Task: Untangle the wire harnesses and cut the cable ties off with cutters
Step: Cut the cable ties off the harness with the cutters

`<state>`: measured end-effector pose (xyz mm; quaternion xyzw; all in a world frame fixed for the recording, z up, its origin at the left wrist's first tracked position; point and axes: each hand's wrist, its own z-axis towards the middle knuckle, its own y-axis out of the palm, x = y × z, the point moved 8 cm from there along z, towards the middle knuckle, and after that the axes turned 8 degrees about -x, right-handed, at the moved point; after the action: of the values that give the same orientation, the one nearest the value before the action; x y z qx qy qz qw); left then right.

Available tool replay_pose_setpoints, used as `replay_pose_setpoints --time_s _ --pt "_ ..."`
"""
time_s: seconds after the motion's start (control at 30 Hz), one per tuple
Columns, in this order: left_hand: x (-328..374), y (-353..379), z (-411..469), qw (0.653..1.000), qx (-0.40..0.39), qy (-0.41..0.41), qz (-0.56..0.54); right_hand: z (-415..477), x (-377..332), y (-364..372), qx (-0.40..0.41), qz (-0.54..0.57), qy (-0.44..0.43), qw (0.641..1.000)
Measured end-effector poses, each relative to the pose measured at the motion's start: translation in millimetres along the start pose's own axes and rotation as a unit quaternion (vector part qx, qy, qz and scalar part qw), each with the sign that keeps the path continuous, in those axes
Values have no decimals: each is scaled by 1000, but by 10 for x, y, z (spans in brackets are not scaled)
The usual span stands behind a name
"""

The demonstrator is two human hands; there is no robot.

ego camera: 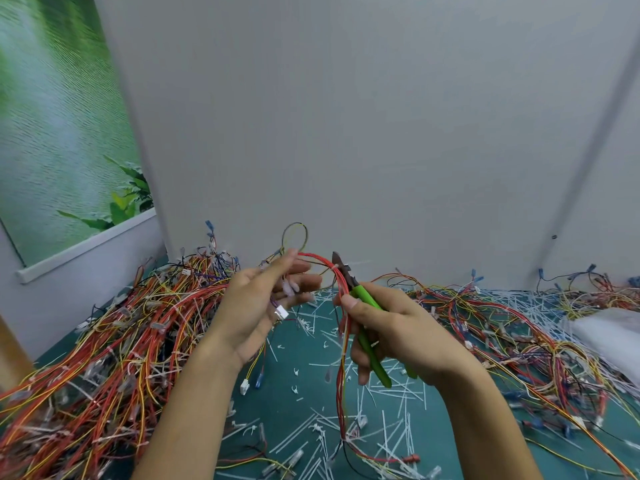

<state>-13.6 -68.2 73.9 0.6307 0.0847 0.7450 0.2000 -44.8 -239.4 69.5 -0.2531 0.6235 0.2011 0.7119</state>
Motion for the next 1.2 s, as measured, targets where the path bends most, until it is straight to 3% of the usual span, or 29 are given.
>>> replay_pose_setpoints --time_s 0.1,0.2,0.3,0.37,0.47,0.53,0.87,1.03,1.2 --pt "60 -156 -24 999 39 -8 37 12 9 -90 16 52 -22 998" --pt "162 -323 -58 983 99 5 151 15 18 -223 59 54 -37 996" --pt "361 -392 -150 929 194 103 299 18 42 -288 98 27 -35 994" --pt "407 -269 -182 912 186 155 333 21 48 -289 123 -2 -28 992" --pt "192 43 -100 948 64 118 288 53 53 -209 134 -31 -22 990" --pt "29 194 -54 960 24 88 265 88 53 -132 136 -49 -19 989" --pt "-127 196 -15 977 76 95 175 209 69 155 147 -209 -36 966" --pt "-112 145 -6 978 81 115 153 218 92 164 143 -208 -20 967" --pt "-33 111 -4 958 89 157 223 195 87 187 133 -155 -3 979"
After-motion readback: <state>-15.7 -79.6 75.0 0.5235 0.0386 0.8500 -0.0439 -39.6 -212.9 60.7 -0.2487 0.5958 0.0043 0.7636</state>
